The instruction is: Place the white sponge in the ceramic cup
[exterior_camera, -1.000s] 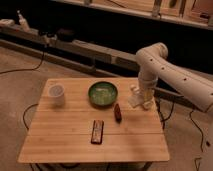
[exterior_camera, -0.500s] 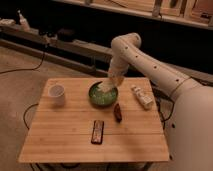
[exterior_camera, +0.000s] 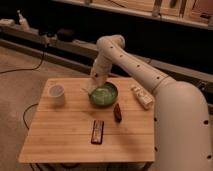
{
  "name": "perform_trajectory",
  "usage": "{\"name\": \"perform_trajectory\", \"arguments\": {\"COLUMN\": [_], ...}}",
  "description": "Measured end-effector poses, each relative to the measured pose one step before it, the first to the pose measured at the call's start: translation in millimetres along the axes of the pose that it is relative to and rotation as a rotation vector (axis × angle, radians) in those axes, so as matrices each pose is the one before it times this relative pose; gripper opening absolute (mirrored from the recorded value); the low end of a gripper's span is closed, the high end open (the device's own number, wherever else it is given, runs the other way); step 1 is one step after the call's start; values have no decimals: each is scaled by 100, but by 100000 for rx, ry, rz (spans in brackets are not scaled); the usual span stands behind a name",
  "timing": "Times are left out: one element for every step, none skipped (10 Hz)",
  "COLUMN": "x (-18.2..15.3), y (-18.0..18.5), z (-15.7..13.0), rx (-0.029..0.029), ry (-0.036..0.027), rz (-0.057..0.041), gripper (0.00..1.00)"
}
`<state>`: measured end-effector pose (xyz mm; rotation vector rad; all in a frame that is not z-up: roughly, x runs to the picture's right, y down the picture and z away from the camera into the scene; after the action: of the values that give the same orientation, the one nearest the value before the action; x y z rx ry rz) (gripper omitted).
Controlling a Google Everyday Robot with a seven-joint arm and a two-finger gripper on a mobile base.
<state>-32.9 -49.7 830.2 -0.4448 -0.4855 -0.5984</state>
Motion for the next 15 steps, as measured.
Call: {"name": "perform_trajectory", "arguments": {"x": [199, 51, -241, 36, 128, 118, -83, -271, -583, -390, -239, -96, -235, -441, -335], "y": [160, 69, -204, 47, 93, 39, -149, -887, -1861, -1100, -1474, -1631, -1762, -1233, -1269], "z": [-101, 38, 50, 15, -66, -75, 58, 31, -97, 49, -87, -13, -102, 79, 28], "rx": [8, -134, 30, -44, 50, 114, -121, 239, 1222, 544, 1273, 1690, 2742, 1946, 2237], "ry": [132, 53, -141, 9, 83, 67, -48, 77, -86, -27, 60, -7, -564, -846, -946], "rz": [340, 50, -391, 62, 215, 148, -423, -1403, -2315, -1154, -825, -266, -192, -501, -528], "gripper": [0, 0, 0, 0, 0, 0, 0, 0, 0, 0, 0, 0, 0, 0, 0]}}
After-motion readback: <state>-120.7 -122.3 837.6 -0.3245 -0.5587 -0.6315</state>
